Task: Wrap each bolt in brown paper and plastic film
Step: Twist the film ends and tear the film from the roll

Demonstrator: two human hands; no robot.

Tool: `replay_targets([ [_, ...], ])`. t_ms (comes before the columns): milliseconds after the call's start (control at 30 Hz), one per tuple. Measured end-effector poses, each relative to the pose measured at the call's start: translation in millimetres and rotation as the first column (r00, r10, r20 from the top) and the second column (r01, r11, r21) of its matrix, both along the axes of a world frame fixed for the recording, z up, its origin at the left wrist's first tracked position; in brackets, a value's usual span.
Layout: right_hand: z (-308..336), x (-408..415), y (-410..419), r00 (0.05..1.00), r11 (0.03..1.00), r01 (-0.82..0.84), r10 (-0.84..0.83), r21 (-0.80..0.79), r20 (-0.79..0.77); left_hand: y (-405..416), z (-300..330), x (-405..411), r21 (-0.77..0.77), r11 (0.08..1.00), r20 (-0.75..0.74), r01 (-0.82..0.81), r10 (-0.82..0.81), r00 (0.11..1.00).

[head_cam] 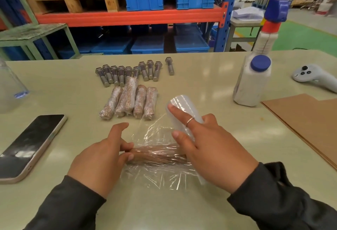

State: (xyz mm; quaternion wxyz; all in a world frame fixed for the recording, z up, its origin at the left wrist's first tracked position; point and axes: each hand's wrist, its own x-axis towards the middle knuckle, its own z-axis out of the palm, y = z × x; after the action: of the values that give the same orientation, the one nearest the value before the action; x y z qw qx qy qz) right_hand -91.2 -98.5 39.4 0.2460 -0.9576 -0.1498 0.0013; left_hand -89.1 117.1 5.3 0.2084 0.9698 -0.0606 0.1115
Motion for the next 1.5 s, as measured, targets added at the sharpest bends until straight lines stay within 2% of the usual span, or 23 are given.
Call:
replay_targets([
  [133,-10,0,-5,0.998,0.991,0.067,-0.065,-0.119,0.012,0,1,-1,0.03,1.0,0.007,0.01,-0.01,1.0],
  [300,-19,-1,-6,0.991,0.975,0.13,-0.13,-0.182,0.007,-1,7,-2,0.14,0.988,0.023,0.065,-0.069,0.997],
  [400,-21,-2,-6,0.985,0.973,0.159,-0.169,-0.167,-0.044,-6,13,-4,0.224,0.961,0.013,0.161,-0.169,0.986],
  [500,-20,-1,-9,0.98,0.977,0.175,-0.185,-0.126,-0.071,-18,16,0,0.213,0.919,0.059,0.331,-0.35,0.935],
  [567,-20,0,-12,0.977,0.984,0.165,-0.173,-0.067,-0.128,-25,15,10,0.234,0.872,-0.071,0.43,-0.426,0.902],
  [633,-22,1,-16,0.976,0.989,0.149,-0.148,-0.006,-0.16,-34,13,20,0.293,0.835,-0.272,0.465,-0.394,0.878],
  [667,-22,2,-18,0.977,0.99,0.139,-0.133,0.023,-0.168,-37,12,22,0.332,0.82,-0.312,0.466,-0.371,0.875],
  [800,-23,3,-20,0.978,0.991,0.107,-0.09,0.081,-0.187,-49,7,13,0.44,0.813,-0.187,0.382,-0.334,0.924],
  [900,-21,6,-21,0.983,0.993,0.085,-0.071,0.08,-0.167,-50,4,8,0.518,0.774,0.019,0.365,-0.438,0.899],
  [1033,-14,14,-33,0.991,0.992,0.088,-0.078,0.086,-0.106,-54,5,16,0.438,0.825,0.14,0.358,-0.456,0.879],
  [1233,16,35,-55,0.999,0.977,0.035,-0.043,0.212,0.03,-78,23,34,0.161,0.936,0.225,0.312,-0.342,0.912],
  [1400,23,48,-67,0.999,0.922,-0.003,-0.017,0.388,0.048,-97,31,44,-0.051,0.936,0.34,0.349,-0.313,0.887],
  [1500,18,51,-65,1.0,0.81,-0.015,0.015,0.586,0.006,-108,28,48,-0.254,0.903,0.346,0.347,-0.25,0.904],
])
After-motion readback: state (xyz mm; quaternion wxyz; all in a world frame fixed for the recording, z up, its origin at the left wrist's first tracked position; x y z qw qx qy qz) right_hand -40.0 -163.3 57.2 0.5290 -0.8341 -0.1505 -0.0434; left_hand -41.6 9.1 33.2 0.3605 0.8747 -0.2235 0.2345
